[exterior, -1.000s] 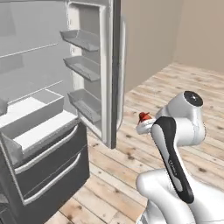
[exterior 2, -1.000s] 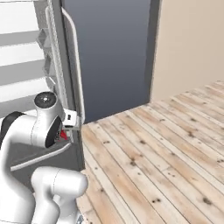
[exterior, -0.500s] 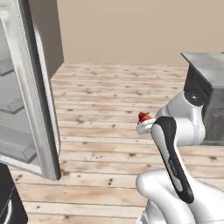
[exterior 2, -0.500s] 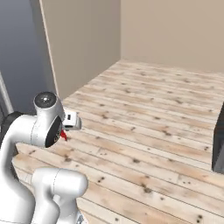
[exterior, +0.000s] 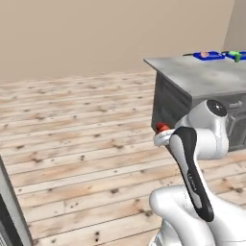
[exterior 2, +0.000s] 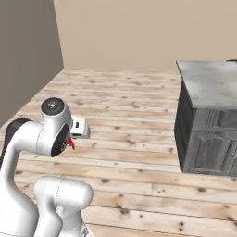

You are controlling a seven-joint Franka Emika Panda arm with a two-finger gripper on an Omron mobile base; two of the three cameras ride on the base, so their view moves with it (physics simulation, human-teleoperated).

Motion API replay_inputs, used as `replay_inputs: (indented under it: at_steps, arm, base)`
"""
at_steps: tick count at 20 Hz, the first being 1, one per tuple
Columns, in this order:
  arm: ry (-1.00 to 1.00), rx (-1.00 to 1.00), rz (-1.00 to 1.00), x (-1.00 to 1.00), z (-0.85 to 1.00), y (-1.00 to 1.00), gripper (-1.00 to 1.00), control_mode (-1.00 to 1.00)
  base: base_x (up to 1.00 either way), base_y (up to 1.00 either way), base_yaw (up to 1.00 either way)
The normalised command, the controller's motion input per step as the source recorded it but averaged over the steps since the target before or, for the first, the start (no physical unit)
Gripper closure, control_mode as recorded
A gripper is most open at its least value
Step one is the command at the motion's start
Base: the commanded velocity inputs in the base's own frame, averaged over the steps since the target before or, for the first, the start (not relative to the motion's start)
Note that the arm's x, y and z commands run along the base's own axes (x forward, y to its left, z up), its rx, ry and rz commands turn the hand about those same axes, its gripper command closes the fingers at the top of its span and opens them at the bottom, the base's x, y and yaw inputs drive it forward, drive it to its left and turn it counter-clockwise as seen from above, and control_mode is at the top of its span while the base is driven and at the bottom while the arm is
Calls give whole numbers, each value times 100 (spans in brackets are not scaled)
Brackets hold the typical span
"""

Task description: Gather the garlic and corn from the fridge and place them on a tray on the dining counter. Then gather the steak and fish from the fridge and place them on the other tray.

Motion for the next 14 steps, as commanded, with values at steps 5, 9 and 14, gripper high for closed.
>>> replay_inputs:
  at_steps: [5,9,14]
  arm:
    - [0,0,0,0,0,0,100,100]
    - [0,0,0,0,0,0,100,100]
    - [0,0,0,0,0,0,100,100]
  base:
    - [100,49,-19]
    - [100,21,-14]
    - [100,0,-8]
